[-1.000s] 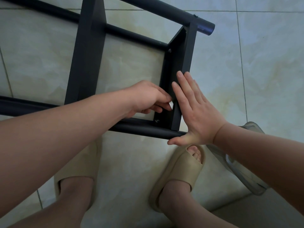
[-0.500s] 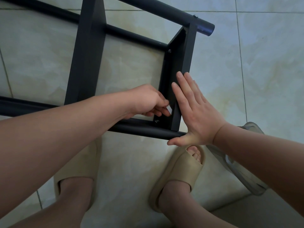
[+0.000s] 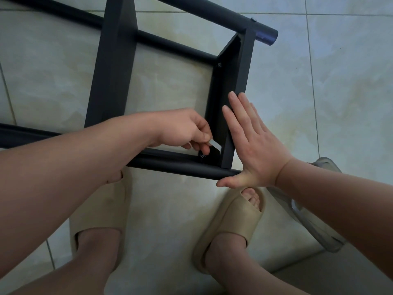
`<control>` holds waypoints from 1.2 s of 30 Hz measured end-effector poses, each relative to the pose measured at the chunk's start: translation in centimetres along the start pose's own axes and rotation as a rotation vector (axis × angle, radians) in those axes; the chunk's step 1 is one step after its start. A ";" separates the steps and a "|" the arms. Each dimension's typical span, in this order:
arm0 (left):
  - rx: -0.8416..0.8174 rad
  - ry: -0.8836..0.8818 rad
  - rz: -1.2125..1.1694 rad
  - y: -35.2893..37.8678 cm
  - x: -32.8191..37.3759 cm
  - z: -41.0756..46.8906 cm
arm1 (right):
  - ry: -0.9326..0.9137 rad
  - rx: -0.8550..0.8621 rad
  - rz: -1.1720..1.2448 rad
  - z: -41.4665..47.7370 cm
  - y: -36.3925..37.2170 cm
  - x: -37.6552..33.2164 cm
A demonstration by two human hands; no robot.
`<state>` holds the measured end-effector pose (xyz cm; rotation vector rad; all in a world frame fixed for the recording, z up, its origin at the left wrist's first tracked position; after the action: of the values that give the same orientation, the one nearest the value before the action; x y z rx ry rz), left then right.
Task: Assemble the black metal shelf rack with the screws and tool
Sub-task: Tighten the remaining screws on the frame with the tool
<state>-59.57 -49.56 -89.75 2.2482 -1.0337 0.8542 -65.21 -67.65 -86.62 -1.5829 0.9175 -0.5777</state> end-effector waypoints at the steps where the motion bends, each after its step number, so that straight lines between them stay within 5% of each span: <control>1: -0.014 0.005 0.026 -0.1 0.0 -0.1 | 0.001 -0.002 0.000 0.0 0.0 0.0; 24: -0.118 -0.008 0.307 1.3 -0.7 -0.4 | -0.003 0.013 -0.002 0.0 0.1 0.1; 36: 0.088 0.057 0.346 -0.4 0.1 -0.3 | -0.004 0.015 -0.003 0.0 0.1 0.0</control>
<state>-59.32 -49.19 -89.61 2.1327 -1.4078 1.1184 -65.22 -67.70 -86.73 -1.5713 0.9058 -0.5819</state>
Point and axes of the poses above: each hand's wrist, its own z-axis towards the middle knuckle, its own y-axis out of the palm, x = y × z, the point moved 3 cm from there along z, towards the middle knuckle, and after that the axes turned 6 degrees about -z, right-handed, at the moved point
